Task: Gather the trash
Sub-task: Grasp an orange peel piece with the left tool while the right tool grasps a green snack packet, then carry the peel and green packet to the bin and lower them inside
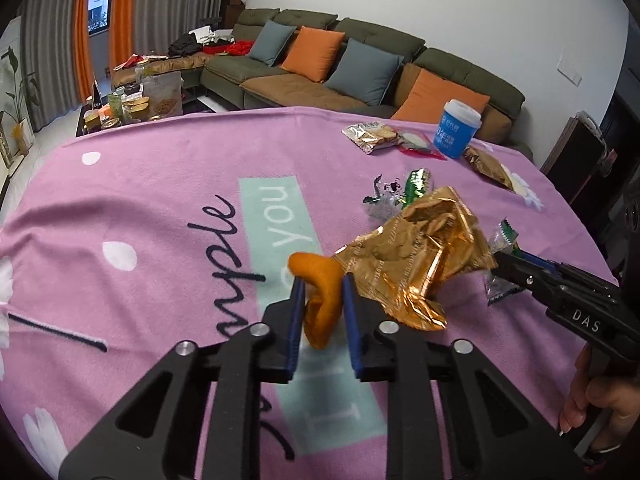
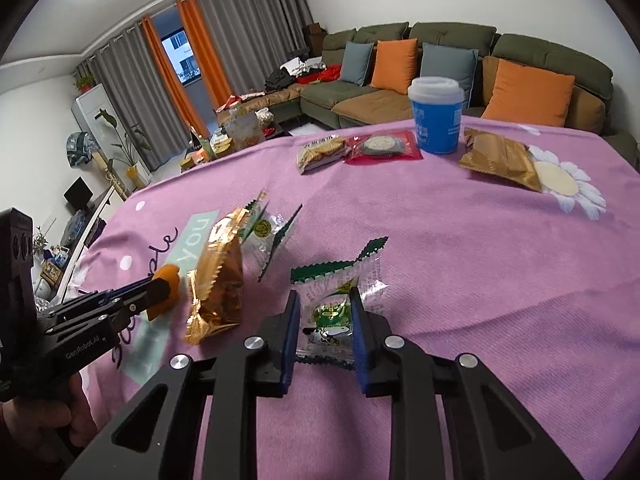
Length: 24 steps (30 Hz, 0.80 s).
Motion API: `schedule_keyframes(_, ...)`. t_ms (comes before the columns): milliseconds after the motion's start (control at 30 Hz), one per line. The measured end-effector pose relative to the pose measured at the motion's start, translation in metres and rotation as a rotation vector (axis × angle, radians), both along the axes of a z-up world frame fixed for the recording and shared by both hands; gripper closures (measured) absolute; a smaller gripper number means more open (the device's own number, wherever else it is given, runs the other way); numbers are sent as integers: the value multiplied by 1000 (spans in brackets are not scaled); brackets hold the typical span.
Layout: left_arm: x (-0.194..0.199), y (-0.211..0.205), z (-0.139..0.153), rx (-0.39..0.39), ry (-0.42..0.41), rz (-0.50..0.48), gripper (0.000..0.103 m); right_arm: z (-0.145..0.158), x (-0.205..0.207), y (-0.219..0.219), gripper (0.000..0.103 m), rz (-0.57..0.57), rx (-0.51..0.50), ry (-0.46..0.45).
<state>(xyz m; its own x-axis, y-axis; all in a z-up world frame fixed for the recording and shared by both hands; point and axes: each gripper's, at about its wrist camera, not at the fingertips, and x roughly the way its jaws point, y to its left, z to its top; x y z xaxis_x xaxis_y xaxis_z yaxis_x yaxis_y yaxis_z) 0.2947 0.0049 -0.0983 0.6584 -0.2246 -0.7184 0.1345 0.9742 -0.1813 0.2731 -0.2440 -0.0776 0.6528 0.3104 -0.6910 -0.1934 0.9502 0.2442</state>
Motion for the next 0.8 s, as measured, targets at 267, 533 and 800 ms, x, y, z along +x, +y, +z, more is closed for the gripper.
schedule_keyframes(267,-53,25,27,-27,-83,60,87,33,-29,5,82,17,3,-103)
schedule_keyframes(533,-116,64,70,-35,-204,159,88,66,-62,46,82,130,2,-213)
schedule_keyframes(800,-180,114,110,-33,-326,282,88,98,-93,97,82,262,-8,-306)
